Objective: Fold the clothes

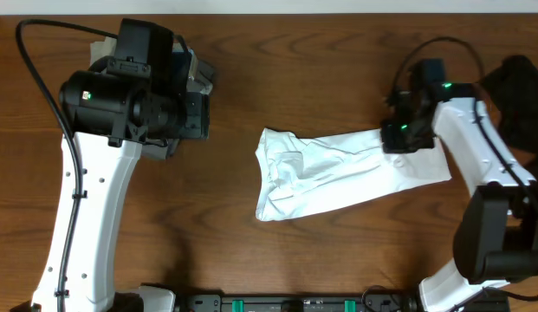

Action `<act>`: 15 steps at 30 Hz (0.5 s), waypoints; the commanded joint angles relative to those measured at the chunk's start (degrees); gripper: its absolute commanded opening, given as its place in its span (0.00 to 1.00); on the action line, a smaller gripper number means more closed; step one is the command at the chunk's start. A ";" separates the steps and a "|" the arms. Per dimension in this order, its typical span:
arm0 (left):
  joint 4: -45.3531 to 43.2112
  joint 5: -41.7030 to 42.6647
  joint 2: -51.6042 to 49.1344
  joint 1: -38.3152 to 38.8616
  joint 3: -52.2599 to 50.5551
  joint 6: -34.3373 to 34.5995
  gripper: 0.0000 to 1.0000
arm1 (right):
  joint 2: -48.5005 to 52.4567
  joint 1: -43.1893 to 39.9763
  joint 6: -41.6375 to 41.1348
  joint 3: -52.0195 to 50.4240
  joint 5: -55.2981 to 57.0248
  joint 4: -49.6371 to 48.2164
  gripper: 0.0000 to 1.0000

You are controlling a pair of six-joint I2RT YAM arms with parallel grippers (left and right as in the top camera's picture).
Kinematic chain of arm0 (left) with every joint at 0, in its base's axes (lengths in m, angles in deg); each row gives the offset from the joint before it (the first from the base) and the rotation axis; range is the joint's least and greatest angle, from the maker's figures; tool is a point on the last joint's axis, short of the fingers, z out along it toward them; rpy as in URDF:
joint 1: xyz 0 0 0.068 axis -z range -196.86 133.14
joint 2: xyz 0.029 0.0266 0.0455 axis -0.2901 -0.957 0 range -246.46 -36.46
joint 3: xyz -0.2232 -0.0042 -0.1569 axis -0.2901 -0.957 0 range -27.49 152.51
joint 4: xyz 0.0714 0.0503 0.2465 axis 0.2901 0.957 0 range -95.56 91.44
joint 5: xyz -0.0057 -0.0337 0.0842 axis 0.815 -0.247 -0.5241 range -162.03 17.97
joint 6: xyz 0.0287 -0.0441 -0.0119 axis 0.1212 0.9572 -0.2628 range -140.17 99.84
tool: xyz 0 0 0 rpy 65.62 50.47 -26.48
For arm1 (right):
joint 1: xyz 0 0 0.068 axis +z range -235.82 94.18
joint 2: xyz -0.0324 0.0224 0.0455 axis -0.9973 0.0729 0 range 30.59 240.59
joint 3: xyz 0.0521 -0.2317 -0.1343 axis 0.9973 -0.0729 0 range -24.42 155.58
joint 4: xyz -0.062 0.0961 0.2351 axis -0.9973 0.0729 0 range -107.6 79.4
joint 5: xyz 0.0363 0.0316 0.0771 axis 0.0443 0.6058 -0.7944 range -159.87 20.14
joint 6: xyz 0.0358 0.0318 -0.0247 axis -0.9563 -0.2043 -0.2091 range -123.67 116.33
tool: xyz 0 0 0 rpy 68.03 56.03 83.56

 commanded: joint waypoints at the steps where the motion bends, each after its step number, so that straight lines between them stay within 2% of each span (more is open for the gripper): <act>1: 0.00 -0.52 0.33 -0.28 0.20 -0.33 0.60 | 0.61 2.78 -1.09 -0.70 0.17 -0.35 0.07; 2: 0.00 -0.52 0.33 -0.28 0.20 -0.33 0.60 | 0.61 3.43 0.13 -0.70 -0.26 -0.39 0.13; 4: 0.00 -0.52 0.33 -0.28 0.20 -0.33 0.61 | 0.59 4.07 1.46 -0.68 -2.32 -0.79 0.09; 6: 0.00 -0.52 0.31 -0.28 0.20 -0.33 0.61 | 0.59 4.15 2.40 -0.68 -5.11 -1.27 0.11; 8: 0.02 -0.52 0.31 -0.28 0.20 -0.33 0.65 | 0.59 4.13 3.82 -0.68 -7.58 -1.40 0.21; 15: 0.07 -0.46 0.31 -0.28 -1.51 -0.20 0.70 | -0.57 2.91 5.22 -0.39 -11.41 -2.91 0.22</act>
